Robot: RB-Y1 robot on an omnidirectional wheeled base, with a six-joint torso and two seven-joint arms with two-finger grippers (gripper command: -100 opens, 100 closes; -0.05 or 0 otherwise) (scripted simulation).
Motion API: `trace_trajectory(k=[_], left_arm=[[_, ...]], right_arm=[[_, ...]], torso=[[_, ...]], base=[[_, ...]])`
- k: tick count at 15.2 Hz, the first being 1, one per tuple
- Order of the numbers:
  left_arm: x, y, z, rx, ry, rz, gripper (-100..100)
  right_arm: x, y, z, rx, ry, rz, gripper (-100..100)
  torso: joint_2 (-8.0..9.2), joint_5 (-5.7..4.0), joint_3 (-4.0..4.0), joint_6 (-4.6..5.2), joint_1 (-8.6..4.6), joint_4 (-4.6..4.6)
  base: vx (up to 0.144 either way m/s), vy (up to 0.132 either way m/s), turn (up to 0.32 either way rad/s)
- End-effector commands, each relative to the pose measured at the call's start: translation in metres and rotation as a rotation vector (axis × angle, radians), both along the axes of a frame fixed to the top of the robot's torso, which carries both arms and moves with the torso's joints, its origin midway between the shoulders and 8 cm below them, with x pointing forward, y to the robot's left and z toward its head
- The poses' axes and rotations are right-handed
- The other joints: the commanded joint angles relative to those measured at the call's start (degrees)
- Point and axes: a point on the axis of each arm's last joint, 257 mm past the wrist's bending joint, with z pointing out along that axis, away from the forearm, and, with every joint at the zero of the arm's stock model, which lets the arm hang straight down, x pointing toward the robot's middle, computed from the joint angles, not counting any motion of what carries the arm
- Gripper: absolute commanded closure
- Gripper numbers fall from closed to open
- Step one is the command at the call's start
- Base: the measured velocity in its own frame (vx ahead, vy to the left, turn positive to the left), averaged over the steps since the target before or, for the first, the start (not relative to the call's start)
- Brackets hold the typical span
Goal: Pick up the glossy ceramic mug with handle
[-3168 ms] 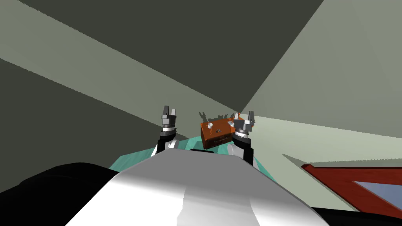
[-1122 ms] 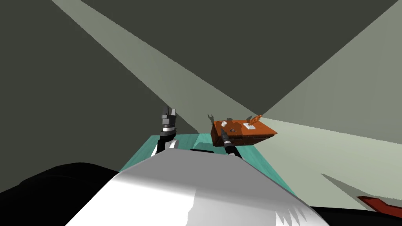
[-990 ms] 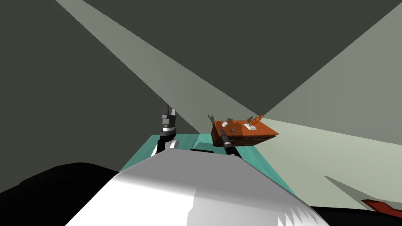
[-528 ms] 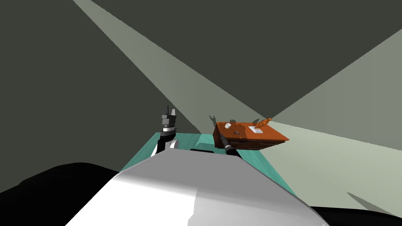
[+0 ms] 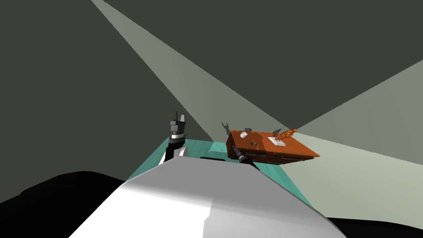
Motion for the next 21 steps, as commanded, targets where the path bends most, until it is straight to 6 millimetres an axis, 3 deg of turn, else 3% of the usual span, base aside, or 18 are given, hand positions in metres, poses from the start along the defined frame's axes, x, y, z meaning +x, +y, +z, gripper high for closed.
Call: trace_trajectory(k=[1,2,4,5,7,8,9,10,12,13,14,15,17,18,21], left_arm=[[0.0,0.0,0.0,0.0,0.0,0.0,0],[0.0,0.0,0.0,0.0,0.0,0.0,0],[0.0,0.0,0.0,0.0,0.0,0.0,0],[0.0,0.0,0.0,0.0,0.0,0.0,0],[0.0,0.0,0.0,0.0,0.0,0.0,0],[0.0,0.0,0.0,0.0,0.0,0.0,0],[0.0,0.0,0.0,0.0,0.0,0.0,0],[0.0,0.0,0.0,0.0,0.0,0.0,0],[0.0,0.0,0.0,0.0,0.0,0.0,0],[0.0,0.0,0.0,0.0,0.0,0.0,0],[0.0,0.0,0.0,0.0,0.0,0.0,0],[0.0,0.0,0.0,0.0,0.0,0.0,0],[0.0,0.0,0.0,0.0,0.0,0.0,0],[0.0,0.0,0.0,0.0,0.0,0.0,0],[0.0,0.0,0.0,0.0,0.0,0.0,0]], right_arm=[[-0.007,-0.012,-0.011,-0.047,0.049,0.025,-100],[-0.011,-0.029,-0.018,-0.082,0.088,0.034,-100],[-0.013,-0.029,-0.02,-0.102,0.1,0.051,-100],[-0.018,-0.047,-0.026,-0.143,0.143,0.065,-100],[-0.018,-0.047,-0.027,-0.155,0.146,0.076,-100],[-0.022,-0.066,-0.031,-0.197,0.189,0.093,-100],[-0.022,-0.066,-0.031,-0.206,0.19,0.101,-100],[-0.025,-0.084,-0.034,-0.236,0.23,0.108,-100],[-0.025,-0.084,-0.034,-0.254,0.23,0.126,-100],[-0.028,-0.103,-0.035,-0.289,0.269,0.14,-100],[-0.028,-0.103,-0.035,-0.3,0.269,0.15,-100],[-0.029,-0.122,-0.034,-0.326,0.303,0.156,-100],[-0.03,-0.122,-0.035,-0.342,0.307,0.174,-100],[-0.033,-0.139,-0.034,-0.371,0.344,0.188,-100],[-0.036,-0.156,-0.033,-0.413,0.382,0.218,-100]], torso=[[0.0,0.0,0.0,0.0,0.0,0.0],[-0.02,0.0,-0.01,0.01,0.0,-0.01],[-0.12,0.0,-0.07,0.0,-0.01,-0.03],[-0.08,-0.01,-0.05,0.03,-0.03,-0.03],[-0.12,-0.02,-0.07,0.01,-0.07,-0.03],[-0.07,-0.02,-0.05,0.03,-0.07,-0.02],[-0.11,-0.01,-0.06,-0.01,-0.09,-0.02],[-0.13,-0.02,-0.08,0.01,-0.1,-0.03],[-0.23,-0.04,-0.13,0.01,-0.2,-0.05],[-0.18,-0.04,-0.11,0.03,-0.16,-0.05],[-0.2,-0.03,-0.11,0.0,-0.16,-0.04],[-0.23,-0.04,-0.13,0.0,-0.16,-0.05],[-0.29,-0.04,-0.16,0.0,-0.19,-0.06],[-0.25,-0.04,-0.15,0.02,-0.18,-0.06],[-0.37,-0.05,-0.2,-0.01,-0.31,-0.07]], base=[[0.051,0.015,0.161],[0.074,0.015,0.2],[0.066,0.002,0.105],[0.067,-0.008,0.13],[0.061,-0.01,0.106],[0.065,-0.011,0.153],[0.076,-0.017,0.162],[0.101,-0.037,0.193],[0.085,-0.035,0.097],[0.087,-0.028,0.133],[0.1,-0.032,0.151],[0.105,-0.035,0.198],[0.095,-0.043,0.11],[0.109,-0.048,0.117],[0.122,-0.079,0.163]])
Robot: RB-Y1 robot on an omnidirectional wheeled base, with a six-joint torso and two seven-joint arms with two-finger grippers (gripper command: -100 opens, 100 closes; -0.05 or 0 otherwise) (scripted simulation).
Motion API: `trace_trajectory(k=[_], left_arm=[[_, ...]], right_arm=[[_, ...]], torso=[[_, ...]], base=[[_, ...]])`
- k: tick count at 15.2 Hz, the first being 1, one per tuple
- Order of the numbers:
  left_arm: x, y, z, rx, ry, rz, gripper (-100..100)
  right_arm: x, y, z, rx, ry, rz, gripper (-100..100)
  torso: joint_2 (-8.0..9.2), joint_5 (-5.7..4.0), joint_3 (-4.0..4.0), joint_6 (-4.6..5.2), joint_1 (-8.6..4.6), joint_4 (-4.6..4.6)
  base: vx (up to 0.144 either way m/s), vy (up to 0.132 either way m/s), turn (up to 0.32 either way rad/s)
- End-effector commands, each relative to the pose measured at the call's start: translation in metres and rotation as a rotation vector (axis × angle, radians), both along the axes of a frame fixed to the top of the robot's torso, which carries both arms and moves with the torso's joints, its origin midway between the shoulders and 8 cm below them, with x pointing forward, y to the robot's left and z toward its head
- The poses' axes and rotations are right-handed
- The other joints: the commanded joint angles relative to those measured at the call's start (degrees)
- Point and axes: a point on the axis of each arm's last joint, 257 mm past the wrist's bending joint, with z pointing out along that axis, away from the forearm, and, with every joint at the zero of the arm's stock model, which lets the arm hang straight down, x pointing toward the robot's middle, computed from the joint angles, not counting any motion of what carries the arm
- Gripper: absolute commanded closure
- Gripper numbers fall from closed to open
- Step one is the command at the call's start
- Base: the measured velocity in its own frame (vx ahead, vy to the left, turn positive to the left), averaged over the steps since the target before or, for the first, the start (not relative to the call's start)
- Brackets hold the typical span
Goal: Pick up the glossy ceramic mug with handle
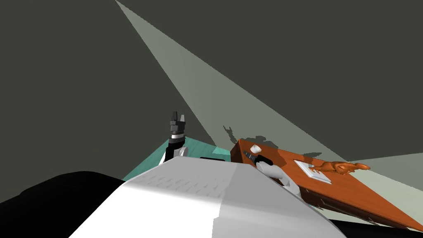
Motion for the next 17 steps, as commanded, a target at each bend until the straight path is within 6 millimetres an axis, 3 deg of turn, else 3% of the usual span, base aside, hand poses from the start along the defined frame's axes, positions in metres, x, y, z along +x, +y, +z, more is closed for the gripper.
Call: trace_trajectory(k=[1,2,3,4,5,8,11,12,17], left_arm=[[0.0,0.0,0.0,0.0,0.0,0.0,0],[0.0,0.0,0.0,0.0,0.0,0.0,0],[0.0,0.0,0.0,0.0,0.0,0.0,0],[0.0,0.0,0.0,0.0,0.0,0.0,0],[0.0,0.0,0.0,0.0,0.0,0.0,0],[0.0,0.0,0.0,0.0,0.0,0.0,0],[0.0,0.0,0.0,0.0,0.0,0.0,0],[0.0,0.0,0.0,0.0,0.0,0.0,0],[0.0,0.0,0.0,0.0,0.0,0.0,0]], right_arm=[[-0.003,-0.006,-0.002,-0.019,0.019,0.017,-100],[-0.006,-0.022,-0.001,-0.043,0.055,0.028,-100],[-0.006,-0.022,-0.001,-0.048,0.057,0.035,-100],[-0.011,-0.037,0.001,-0.065,0.092,0.039,-100],[-0.011,-0.037,0.001,-0.072,0.095,0.052,-100],[-0.024,-0.061,0.001,-0.098,0.171,0.066,-100],[-0.034,-0.07,-0.002,-0.111,0.215,0.088,-100],[-0.046,-0.076,-0.006,-0.108,0.258,0.094,-100],[-0.072,-0.079,-0.018,-0.089,0.34,0.109,-100]], torso=[[0.0,0.0,0.0,0.0,0.0,0.0],[0.07,0.0,0.03,0.03,0.06,0.01],[0.09,0.01,0.05,0.01,0.06,0.02],[0.09,0.01,0.05,0.0,0.05,0.02],[0.05,0.01,0.03,-0.01,0.03,0.02],[-0.03,-0.01,-0.02,0.01,-0.04,-0.01],[-0.03,-0.02,-0.02,0.01,-0.08,-0.01],[0.01,-0.03,0.0,0.02,-0.08,-0.01],[0.09,-0.01,0.05,0.03,0.05,0.01]], base=[[0.087,-0.069,0.051],[0.095,-0.069,0.104],[0.098,-0.08,0.124],[0.111,-0.085,0.179],[0.118,-0.104,0.139],[0.131,-0.103,0.135],[0.115,-0.113,0.11],[0.108,-0.118,0.136],[0.092,-0.094,0.086]])
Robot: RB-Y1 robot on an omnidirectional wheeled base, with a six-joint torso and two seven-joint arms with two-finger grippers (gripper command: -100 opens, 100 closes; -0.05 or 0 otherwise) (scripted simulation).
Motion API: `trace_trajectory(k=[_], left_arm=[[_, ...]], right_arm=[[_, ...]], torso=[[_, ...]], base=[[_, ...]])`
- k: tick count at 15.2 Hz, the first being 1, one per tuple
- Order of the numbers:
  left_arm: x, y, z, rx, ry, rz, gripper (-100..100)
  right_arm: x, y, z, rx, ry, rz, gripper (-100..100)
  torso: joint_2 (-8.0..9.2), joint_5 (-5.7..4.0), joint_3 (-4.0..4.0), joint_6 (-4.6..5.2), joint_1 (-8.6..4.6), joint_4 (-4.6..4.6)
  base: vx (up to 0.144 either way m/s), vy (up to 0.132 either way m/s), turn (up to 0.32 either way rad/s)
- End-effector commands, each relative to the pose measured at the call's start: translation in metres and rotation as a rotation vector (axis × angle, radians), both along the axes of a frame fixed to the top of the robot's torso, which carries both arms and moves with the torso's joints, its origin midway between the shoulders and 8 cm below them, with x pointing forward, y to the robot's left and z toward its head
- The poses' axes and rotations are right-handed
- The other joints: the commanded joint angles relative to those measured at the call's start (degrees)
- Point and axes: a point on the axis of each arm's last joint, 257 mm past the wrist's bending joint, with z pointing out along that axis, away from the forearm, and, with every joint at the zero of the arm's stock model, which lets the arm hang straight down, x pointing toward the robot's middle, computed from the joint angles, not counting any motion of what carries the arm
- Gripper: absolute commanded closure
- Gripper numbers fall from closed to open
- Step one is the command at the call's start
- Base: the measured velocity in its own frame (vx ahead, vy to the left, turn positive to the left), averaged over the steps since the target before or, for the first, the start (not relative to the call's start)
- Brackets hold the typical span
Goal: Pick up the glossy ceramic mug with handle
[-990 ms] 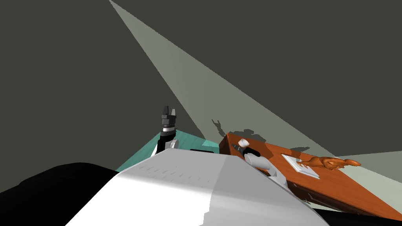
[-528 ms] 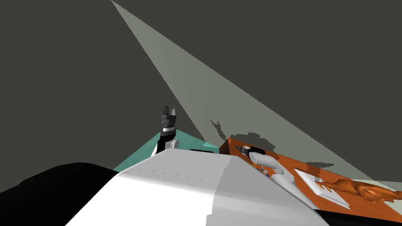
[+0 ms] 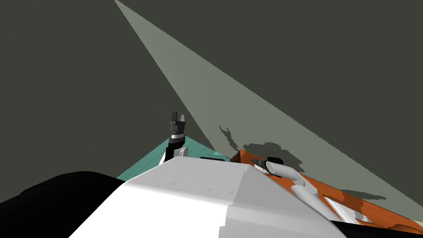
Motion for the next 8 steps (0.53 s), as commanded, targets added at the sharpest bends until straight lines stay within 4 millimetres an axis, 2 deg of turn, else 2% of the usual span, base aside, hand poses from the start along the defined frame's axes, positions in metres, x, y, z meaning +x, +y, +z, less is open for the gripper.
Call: trace_trajectory(k=[1,3,4,5,6,8], left_arm=[[0.0,0.0,0.0,0.0,0.0,0.0,0],[0.0,0.0,0.0,0.0,0.0,0.0,0],[0.0,0.0,0.0,0.0,0.0,0.0,0],[0.0,0.0,0.0,0.0,0.0,0.0,0],[0.0,0.0,0.0,0.0,0.0,0.0,0],[0.0,0.0,0.0,0.0,0.0,0.0,0]], right_arm=[[-0.017,0.0,-0.009,0.017,0.054,0.003,-100],[-0.037,0.003,-0.019,0.038,0.105,0.001,-100],[-0.025,0.001,-0.013,0.026,0.074,0.0,-100],[-0.057,-0.016,-0.027,-0.025,0.127,-0.015,-100],[-0.066,-0.026,-0.031,-0.045,0.14,-0.03,-100],[-0.056,-0.034,-0.027,-0.079,0.096,-0.033,-100]], torso=[[0.0,0.0,0.0,0.0,0.0,0.0],[0.06,0.0,0.04,0.0,-0.02,0.01],[0.06,0.0,0.04,0.01,-0.02,0.01],[0.11,0.01,0.06,0.01,0.08,0.02],[0.2,0.03,0.11,-0.05,0.26,0.04],[0.33,0.1,0.19,0.01,0.47,0.07]], base=[[0.06,-0.079,0.079],[0.068,-0.092,0.097],[0.046,-0.052,0.034],[0.008,0.011,0.272],[-0.006,0.041,0.367],[-0.007,0.03,0.101]])
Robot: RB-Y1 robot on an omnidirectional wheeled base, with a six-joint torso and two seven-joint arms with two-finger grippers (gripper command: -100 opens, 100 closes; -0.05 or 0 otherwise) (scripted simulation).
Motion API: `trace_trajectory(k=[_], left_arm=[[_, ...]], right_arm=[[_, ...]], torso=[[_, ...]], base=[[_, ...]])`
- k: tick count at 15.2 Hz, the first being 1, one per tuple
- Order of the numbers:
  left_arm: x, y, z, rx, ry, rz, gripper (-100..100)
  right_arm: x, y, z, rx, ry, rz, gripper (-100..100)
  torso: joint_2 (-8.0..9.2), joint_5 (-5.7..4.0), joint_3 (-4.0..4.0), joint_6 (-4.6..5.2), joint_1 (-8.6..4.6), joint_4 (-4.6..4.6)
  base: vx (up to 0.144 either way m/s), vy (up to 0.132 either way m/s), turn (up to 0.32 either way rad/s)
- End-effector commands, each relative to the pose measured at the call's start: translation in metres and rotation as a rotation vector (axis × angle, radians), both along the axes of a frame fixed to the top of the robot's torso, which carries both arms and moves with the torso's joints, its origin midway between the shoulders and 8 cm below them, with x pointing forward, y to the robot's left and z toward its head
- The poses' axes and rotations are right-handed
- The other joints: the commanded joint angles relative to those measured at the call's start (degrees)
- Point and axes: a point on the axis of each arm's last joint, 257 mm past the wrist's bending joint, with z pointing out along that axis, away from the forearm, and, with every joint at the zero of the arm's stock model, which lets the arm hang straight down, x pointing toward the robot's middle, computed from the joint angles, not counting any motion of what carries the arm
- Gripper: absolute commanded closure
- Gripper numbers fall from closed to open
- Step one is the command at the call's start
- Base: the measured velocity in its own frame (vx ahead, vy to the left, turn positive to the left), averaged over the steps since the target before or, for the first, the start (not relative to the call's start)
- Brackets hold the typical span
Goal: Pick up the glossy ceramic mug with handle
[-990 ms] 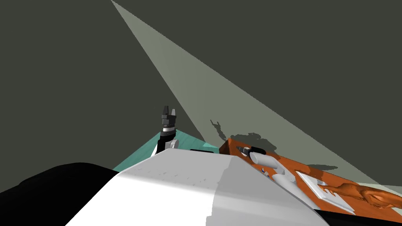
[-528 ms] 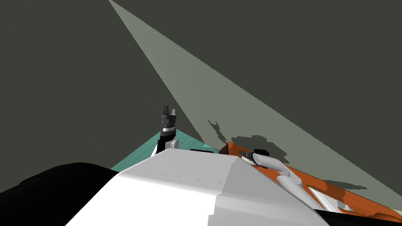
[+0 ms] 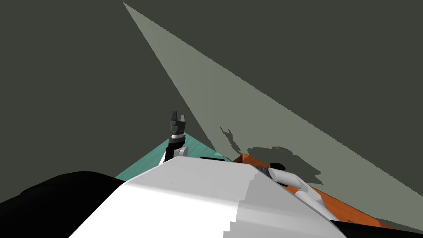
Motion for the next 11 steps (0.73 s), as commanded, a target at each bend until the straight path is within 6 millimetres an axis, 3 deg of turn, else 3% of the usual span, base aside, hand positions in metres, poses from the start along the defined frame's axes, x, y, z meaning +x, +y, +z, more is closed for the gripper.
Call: trace_trajectory(k=[1,5,6,8,11], left_arm=[[0.0,0.0,0.0,0.0,0.0,0.0,0],[0.0,0.0,0.0,0.0,0.0,0.0,0],[0.0,0.0,0.0,0.0,0.0,0.0,0],[0.0,0.0,0.0,0.0,0.0,0.0,0],[0.0,0.0,0.0,0.0,0.0,0.0,0]], right_arm=[[0.006,-0.006,0.003,-0.022,-0.039,-0.02,-100],[0.006,-0.006,0.003,-0.009,-0.059,-0.094,-100],[-0.023,-0.023,-0.006,-0.064,-0.012,-0.071,-100],[-0.026,-0.033,-0.006,-0.094,-0.024,-0.09,-100],[-0.018,-0.038,-0.003,-0.102,-0.076,-0.124,-100]], torso=[[0.0,0.0,0.0,0.0,0.0,0.0],[0.02,0.0,0.02,-0.01,-0.08,0.01],[0.01,0.0,0.01,-0.01,-0.1,0.01],[0.03,0.02,0.02,-0.05,0.02,0.01],[0.01,0.03,0.01,0.01,-0.05,0.01]], base=[[-0.006,0.02,-0.046],[-0.001,0.003,-0.007],[-0.009,0.025,0.299],[-0.009,0.037,0.244],[0.002,0.014,-0.002]])
